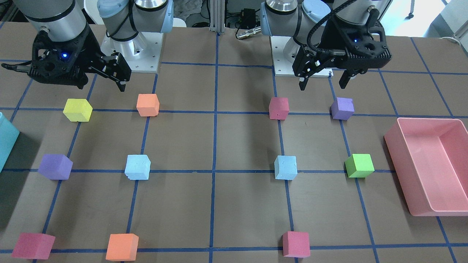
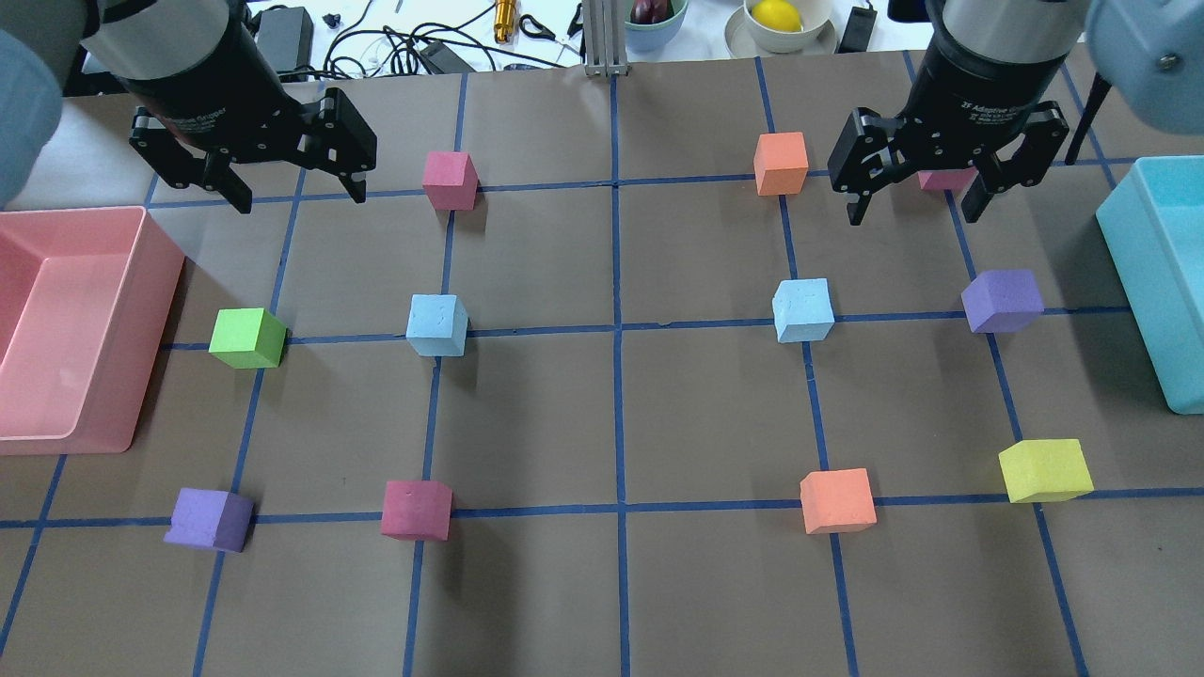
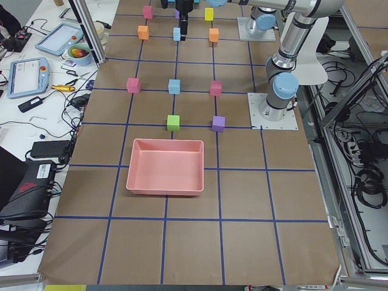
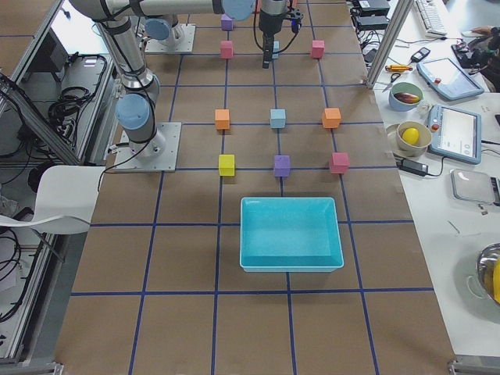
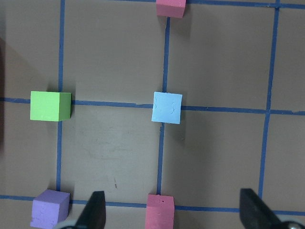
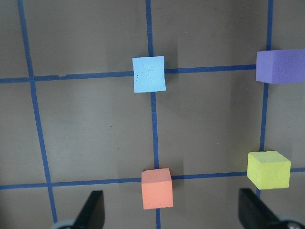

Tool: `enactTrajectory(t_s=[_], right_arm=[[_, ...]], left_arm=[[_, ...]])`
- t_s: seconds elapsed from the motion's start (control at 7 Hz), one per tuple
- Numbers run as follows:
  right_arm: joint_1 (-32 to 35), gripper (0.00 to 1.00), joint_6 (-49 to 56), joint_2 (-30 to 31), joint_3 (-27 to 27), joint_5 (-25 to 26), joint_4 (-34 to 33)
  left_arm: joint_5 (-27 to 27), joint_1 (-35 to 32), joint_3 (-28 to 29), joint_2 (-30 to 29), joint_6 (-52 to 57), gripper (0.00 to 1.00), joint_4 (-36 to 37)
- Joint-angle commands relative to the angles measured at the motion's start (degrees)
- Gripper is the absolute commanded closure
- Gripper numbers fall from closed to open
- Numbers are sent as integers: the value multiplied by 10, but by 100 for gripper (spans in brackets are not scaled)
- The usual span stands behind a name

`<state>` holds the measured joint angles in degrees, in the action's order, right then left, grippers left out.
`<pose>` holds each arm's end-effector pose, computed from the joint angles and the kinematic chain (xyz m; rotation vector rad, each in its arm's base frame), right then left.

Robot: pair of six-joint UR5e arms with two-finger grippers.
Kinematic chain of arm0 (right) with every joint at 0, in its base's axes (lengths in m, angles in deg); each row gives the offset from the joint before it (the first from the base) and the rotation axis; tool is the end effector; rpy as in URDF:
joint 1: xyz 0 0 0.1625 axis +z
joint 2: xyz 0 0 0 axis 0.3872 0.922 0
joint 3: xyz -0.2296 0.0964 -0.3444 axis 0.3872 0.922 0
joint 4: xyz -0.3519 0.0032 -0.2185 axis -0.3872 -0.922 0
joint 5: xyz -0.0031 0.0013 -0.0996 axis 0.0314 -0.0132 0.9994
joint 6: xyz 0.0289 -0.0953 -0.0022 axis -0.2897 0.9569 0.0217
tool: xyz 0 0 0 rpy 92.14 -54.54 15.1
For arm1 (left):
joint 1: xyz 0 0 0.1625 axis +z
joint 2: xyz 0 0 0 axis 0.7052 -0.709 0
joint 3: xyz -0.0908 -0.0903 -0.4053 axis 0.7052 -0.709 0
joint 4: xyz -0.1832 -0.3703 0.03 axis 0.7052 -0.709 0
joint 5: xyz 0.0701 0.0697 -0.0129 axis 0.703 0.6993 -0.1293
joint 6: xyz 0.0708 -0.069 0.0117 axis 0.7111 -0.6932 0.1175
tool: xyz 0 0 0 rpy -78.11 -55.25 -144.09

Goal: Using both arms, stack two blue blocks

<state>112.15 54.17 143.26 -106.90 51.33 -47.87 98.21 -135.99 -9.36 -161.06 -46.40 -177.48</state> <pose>0.1262 -0.4925 0.4985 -0.0679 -3.1214 -0.1039 -0.1406 -0.4849 0.5318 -0.0997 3.1171 -0.1287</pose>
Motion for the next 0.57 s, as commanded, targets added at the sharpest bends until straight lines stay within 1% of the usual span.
enactTrajectory(t_s=[0.0, 0.43], right_arm=[[-2, 0, -1, 0, 2, -2, 0], [0, 0, -2, 0, -3, -2, 0]], left_arm=[[-1, 0, 0, 0, 0, 0, 0], [-1, 0, 0, 0, 0, 0, 0]])
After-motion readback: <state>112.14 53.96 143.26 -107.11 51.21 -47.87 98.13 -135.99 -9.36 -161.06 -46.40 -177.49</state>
